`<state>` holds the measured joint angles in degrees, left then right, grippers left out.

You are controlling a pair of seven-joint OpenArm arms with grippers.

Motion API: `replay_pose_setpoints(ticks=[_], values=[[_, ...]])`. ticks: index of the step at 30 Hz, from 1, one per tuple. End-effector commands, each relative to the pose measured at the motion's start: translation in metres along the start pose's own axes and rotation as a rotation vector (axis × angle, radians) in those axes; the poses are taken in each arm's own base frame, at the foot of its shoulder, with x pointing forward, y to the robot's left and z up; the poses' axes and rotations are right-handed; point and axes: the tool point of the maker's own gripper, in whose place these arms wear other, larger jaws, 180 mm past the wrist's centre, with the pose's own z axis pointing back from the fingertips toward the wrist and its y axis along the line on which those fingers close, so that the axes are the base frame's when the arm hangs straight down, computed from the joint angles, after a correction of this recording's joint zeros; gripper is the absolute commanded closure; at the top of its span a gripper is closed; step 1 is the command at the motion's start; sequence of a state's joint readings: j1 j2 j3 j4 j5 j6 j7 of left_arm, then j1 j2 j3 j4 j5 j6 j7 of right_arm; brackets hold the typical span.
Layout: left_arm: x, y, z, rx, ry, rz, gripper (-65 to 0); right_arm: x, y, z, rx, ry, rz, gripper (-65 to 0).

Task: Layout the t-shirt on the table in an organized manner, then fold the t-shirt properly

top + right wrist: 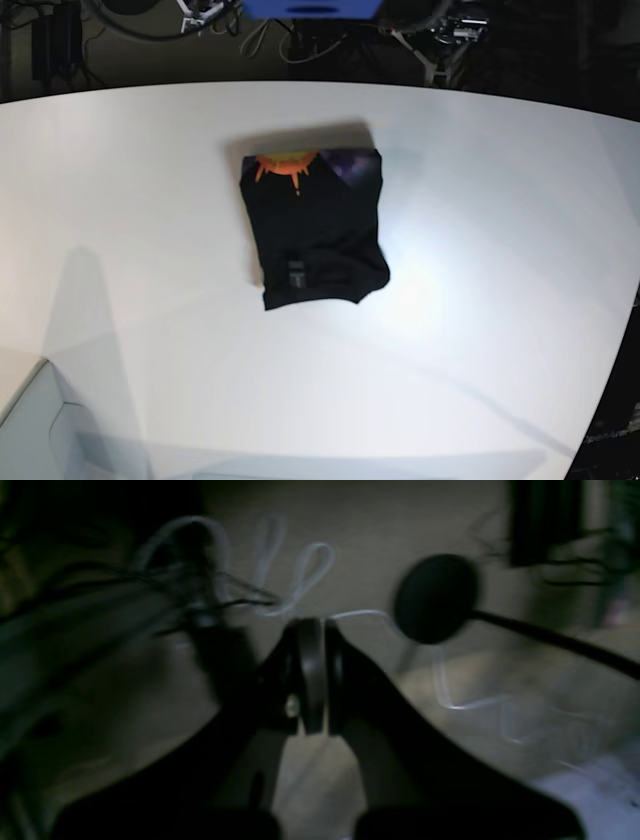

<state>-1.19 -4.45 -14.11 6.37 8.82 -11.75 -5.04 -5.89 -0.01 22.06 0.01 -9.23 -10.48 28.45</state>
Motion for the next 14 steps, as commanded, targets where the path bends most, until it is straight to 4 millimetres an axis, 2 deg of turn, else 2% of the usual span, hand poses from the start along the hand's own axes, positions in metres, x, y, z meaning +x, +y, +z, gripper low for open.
replay_pose_setpoints(ticks=[1, 7, 11, 14], values=[[0.007, 0.003, 0.0, 0.011, -0.021, -0.006, 0.0, 0.006, -0.003, 0.0, -0.025, -0.023, 0.011, 0.0], [0.008, 0.002, -0.001, 0.009, -0.019, -0.006, 0.0, 0.005, -0.006, 0.0, -0.05, -0.02, 0.024, 0.0], [0.016, 0.005, -0.001, 0.012, -0.029, -0.012, 0.0, 0.003, -0.004, 0.001, -0.046, -0.016, 0.021, 0.0], [0.016, 0.005, -0.001, 0.012, -0.029, -0.012, 0.0, -0.002, 0.007, 0.005, -0.029, -0.007, 0.014, 0.0]])
